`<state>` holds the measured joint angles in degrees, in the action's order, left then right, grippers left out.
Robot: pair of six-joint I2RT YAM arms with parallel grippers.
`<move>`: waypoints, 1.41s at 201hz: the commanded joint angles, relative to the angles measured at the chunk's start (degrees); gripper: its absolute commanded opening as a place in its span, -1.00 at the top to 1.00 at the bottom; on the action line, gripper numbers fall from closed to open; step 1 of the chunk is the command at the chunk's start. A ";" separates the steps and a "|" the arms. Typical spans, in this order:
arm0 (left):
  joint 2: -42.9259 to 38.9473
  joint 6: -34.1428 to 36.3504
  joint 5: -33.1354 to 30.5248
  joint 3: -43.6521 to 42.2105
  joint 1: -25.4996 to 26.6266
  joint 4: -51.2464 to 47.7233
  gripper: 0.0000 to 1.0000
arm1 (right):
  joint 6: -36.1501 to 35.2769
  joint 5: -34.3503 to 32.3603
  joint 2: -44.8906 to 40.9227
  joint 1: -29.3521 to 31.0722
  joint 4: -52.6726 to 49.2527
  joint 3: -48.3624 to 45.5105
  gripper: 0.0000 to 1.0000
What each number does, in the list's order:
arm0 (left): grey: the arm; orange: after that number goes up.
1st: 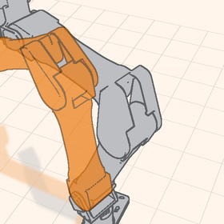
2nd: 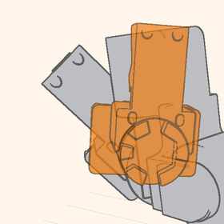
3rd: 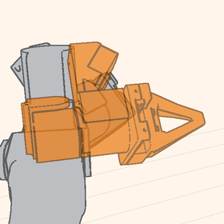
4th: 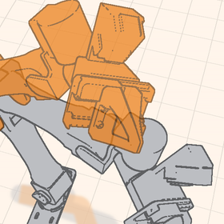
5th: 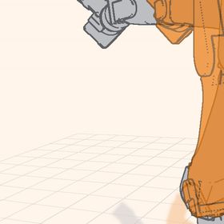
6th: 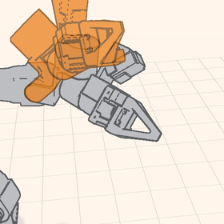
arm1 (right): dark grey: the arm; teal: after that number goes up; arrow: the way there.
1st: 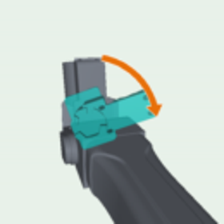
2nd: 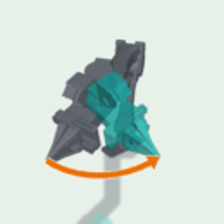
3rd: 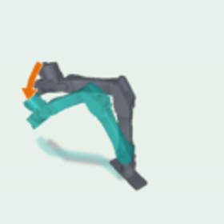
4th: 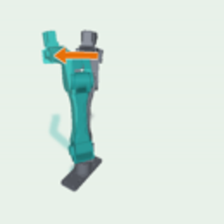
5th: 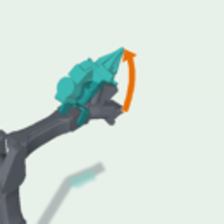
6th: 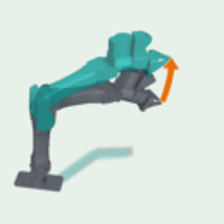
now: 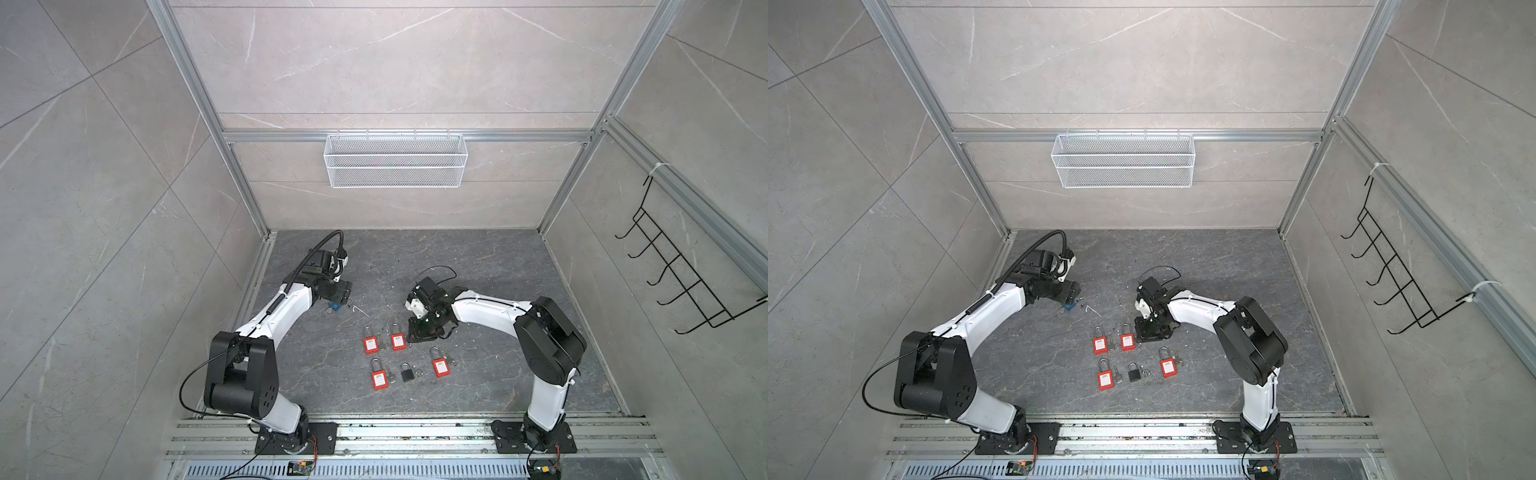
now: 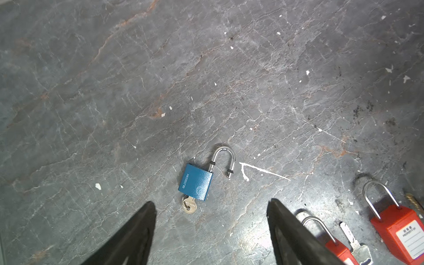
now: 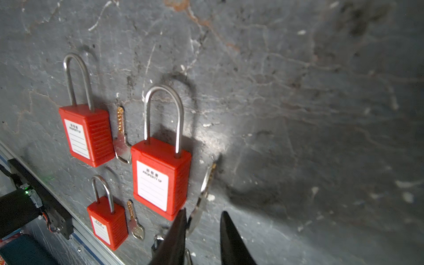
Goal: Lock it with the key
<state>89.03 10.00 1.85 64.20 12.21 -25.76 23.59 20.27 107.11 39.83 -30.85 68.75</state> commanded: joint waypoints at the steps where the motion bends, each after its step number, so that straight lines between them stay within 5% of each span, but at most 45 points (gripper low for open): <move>1: 3.49 -2.01 -0.94 5.26 -0.31 -4.59 -0.80 | 0.06 -3.90 -5.22 0.07 -0.74 -1.35 0.34; 136: 23.48 -3.14 3.96 16.63 -3.07 -15.07 -0.81 | -1.53 -12.75 -16.47 0.07 -2.74 -7.75 0.17; 283: 14.85 -28.25 20.35 0.64 -0.28 -2.49 -0.70 | -3.17 -15.04 -15.67 0.20 -5.59 -0.36 0.21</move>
<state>105.93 -11.16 16.80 67.53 9.82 -31.86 22.04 5.56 89.52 39.83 -34.24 63.79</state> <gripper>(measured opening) 0.853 0.401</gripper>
